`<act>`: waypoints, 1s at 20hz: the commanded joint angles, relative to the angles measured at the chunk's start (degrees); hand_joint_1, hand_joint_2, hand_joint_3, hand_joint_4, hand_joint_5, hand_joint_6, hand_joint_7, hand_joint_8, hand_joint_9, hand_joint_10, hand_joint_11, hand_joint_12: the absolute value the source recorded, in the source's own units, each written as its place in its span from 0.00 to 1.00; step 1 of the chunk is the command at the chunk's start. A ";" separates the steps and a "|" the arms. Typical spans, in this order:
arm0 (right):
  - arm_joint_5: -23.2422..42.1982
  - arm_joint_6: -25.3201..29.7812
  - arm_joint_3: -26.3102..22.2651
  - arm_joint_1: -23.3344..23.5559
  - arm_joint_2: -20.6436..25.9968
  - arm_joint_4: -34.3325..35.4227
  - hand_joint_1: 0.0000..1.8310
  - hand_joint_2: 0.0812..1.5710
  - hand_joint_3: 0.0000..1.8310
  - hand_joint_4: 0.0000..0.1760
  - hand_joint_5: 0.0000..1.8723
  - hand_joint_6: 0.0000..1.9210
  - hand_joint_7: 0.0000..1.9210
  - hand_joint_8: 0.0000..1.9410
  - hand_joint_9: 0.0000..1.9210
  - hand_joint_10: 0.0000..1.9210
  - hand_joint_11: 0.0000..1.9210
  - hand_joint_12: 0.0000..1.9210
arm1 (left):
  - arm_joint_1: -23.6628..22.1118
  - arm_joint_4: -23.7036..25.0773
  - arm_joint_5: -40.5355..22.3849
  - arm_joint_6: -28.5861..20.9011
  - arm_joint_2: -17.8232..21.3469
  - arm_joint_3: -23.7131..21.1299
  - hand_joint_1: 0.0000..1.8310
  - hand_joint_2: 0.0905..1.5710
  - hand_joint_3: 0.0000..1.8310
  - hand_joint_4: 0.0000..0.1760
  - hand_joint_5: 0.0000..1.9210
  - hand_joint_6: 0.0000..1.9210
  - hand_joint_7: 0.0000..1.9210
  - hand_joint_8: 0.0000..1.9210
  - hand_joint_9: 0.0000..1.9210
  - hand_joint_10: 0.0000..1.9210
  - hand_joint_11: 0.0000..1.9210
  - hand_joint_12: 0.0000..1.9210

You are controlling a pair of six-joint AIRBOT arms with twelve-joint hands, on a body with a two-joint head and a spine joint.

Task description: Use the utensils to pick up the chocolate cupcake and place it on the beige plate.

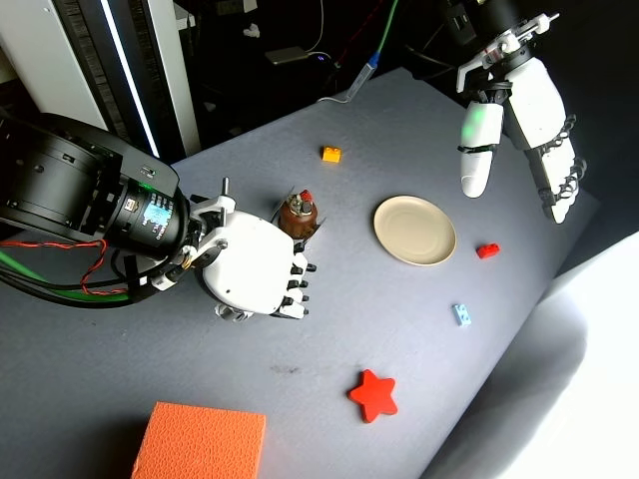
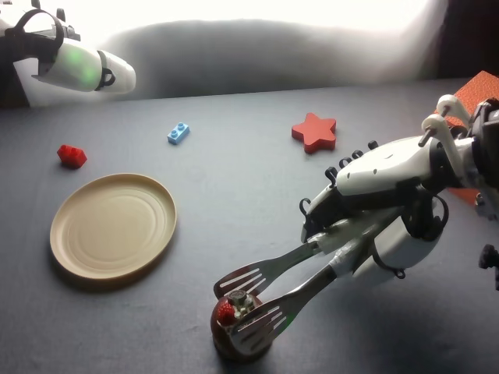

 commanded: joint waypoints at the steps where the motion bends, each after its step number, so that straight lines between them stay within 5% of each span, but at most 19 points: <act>1: 4.18 0.11 -0.07 0.24 0.06 1.26 0.50 0.74 0.00 0.00 0.22 0.21 0.24 0.29 0.15 0.53 0.07 0.80 | -0.66 3.62 -1.27 0.08 0.50 -0.05 0.06 0.71 0.00 0.00 0.02 0.00 0.03 0.00 0.01 0.00 0.00 0.00; 7: 3.79 0.11 -0.08 0.40 0.09 1.27 0.53 0.72 0.00 0.00 0.24 0.19 0.27 0.26 0.19 0.49 0.11 0.78 | -0.75 3.62 -1.27 0.07 0.56 -0.25 0.06 0.71 0.00 0.00 0.03 0.01 0.04 0.01 0.02 0.01 0.00 0.00; 15: 2.96 0.18 -0.08 0.75 0.22 1.28 0.53 0.76 0.00 0.00 0.22 0.28 0.20 0.44 0.14 0.68 0.08 0.92 | -0.77 3.62 -1.27 0.07 0.54 -0.15 0.05 0.71 0.00 0.00 0.03 0.00 0.04 0.01 0.03 0.01 0.01 0.00; 20: 2.74 0.19 -0.08 0.97 0.30 1.28 0.54 0.76 0.00 0.00 0.25 0.29 0.23 0.42 0.15 0.68 0.10 0.91 | -0.77 3.62 -1.27 0.07 0.49 -0.05 0.05 0.72 0.00 0.00 0.03 0.00 0.04 0.00 0.03 0.00 0.00 0.00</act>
